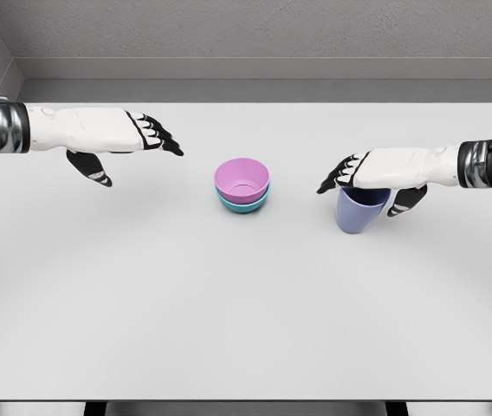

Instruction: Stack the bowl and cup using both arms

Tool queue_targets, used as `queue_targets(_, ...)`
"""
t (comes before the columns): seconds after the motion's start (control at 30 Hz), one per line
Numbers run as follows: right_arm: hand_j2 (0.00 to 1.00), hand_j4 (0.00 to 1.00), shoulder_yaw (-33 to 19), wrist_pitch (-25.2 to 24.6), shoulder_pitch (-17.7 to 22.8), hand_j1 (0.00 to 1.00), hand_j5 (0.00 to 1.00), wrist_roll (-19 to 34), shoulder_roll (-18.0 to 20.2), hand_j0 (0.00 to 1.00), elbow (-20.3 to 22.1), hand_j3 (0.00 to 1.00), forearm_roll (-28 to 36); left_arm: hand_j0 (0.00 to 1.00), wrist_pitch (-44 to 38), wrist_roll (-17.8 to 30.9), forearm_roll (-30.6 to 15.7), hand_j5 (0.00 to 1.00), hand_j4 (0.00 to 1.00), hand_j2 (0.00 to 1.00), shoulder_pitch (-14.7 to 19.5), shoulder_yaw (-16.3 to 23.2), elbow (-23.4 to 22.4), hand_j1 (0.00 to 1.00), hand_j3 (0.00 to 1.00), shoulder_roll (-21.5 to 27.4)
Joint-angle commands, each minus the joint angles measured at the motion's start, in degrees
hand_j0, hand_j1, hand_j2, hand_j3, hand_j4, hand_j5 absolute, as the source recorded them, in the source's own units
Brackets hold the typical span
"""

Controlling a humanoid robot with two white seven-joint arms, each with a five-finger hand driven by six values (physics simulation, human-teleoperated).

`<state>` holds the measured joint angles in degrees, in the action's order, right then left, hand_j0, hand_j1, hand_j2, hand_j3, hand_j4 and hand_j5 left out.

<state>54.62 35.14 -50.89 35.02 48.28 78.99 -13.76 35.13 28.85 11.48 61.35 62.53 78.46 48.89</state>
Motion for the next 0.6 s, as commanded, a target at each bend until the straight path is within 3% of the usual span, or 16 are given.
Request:
queue_targets(0.0,0.92,0.92,0.0,-0.1,0.0,0.92,0.92,0.0,0.0,0.92,-0.1,0.92,0.3,1.00,-0.1,0.0,-0.2,1.00,1.00,1.00,0.0,0.0,-0.1,1.00,1.00,0.0)
queue_targets(0.27,0.87,0.87,-0.1,-0.1,0.0,0.87,0.87,0.0,0.1,0.87,-0.1,0.87,0.4,1.00,-0.1,0.0,-0.3,1.00,1.00,1.00,-0.1,0.0,0.0,1.00,1.00,-0.3)
queue_targets(0.33,0.79,0.79,-0.1,-0.1,0.0,0.79,0.79,0.0,0.1,0.79,-0.1,0.79,0.4,1.00,-0.1,0.0,-0.2,1.00,1.00,1.00,-0.2,0.0,0.0,1.00,1.00,-0.3)
queue_targets(0.5,0.78,0.78,-0.2,-0.1,0.0,0.78,0.78,0.0,0.1,0.78,-0.1,0.78,0.4,1.00,-0.1,0.0,-0.2,1.00,1.00,1.00,-0.2,0.0,0.0,1.00,1.00,-0.3)
queue_targets(0.57,0.70,0.70,-0.2,-0.1,0.0,0.70,0.70,0.0,0.1,0.70,-0.1,0.70,0.5,1.00,-0.1,0.0,-0.2,1.00,1.00,1.00,-0.2,0.0,0.0,1.00,1.00,-0.3)
